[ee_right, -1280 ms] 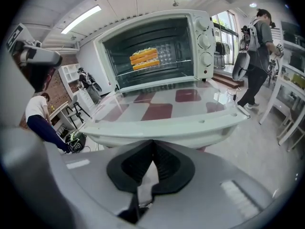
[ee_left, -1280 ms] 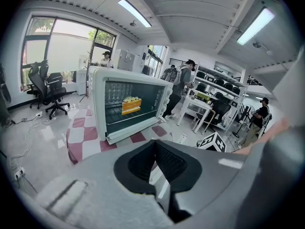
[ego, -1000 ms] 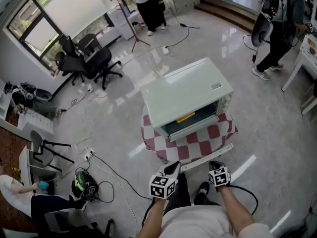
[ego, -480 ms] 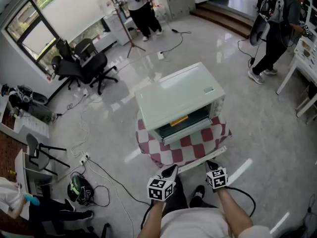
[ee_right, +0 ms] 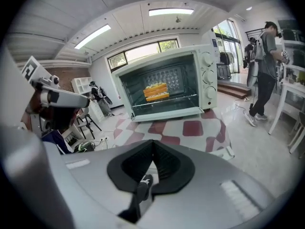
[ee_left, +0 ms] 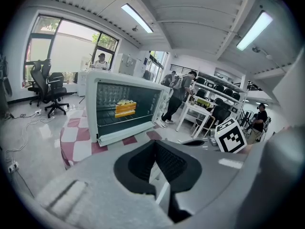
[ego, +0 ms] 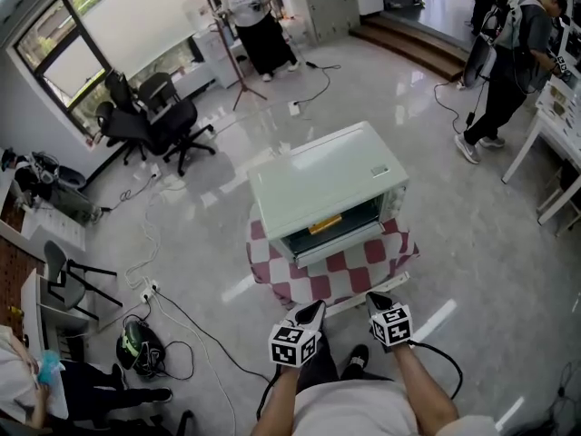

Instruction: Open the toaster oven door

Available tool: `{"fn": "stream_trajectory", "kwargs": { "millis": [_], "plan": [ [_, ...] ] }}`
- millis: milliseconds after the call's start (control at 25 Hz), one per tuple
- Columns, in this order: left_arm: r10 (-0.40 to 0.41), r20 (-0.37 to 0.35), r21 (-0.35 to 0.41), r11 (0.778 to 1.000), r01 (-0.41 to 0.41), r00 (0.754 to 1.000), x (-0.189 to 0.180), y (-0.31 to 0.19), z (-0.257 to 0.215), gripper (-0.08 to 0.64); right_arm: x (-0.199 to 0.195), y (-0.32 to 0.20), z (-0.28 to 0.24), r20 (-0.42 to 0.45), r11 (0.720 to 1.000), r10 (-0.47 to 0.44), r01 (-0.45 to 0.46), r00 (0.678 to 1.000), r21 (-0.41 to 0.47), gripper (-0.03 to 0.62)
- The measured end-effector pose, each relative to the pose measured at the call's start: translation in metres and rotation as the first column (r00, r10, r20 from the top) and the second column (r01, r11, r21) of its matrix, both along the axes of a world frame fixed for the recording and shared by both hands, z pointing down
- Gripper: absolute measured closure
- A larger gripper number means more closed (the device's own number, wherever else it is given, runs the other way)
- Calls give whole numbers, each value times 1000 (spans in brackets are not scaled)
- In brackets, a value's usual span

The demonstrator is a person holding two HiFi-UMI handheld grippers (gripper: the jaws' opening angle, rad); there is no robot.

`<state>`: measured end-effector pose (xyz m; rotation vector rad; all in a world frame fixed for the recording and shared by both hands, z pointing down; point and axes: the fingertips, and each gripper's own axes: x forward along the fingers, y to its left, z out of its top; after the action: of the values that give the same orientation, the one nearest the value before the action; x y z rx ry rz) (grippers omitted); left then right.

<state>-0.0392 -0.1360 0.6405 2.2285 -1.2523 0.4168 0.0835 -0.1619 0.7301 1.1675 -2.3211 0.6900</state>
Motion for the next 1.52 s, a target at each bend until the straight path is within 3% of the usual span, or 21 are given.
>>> {"fn": "stream_trajectory", "kwargs": {
  "millis": [240, 440, 600, 1520],
  "plan": [
    [-18, -22, 26, 999, 19, 1000, -2, 1, -7, 558, -7, -8, -43, 27, 999, -4, 3, 1000, 54, 588],
    [-38, -42, 35, 999, 39, 998, -3, 2, -9, 558, -6, -6, -71, -31, 993, -26, 30, 999, 118, 588],
    [-20, -58, 28, 999, 21, 998, 9, 5, -2, 558, -1, 2, -84, -10, 990, -6, 7, 1000, 140, 588],
    [5, -72, 29, 1000, -3, 997, 14, 11, -5, 558, -31, 21, -83, 9, 987, -55, 53, 998, 152, 589]
  ]
}}
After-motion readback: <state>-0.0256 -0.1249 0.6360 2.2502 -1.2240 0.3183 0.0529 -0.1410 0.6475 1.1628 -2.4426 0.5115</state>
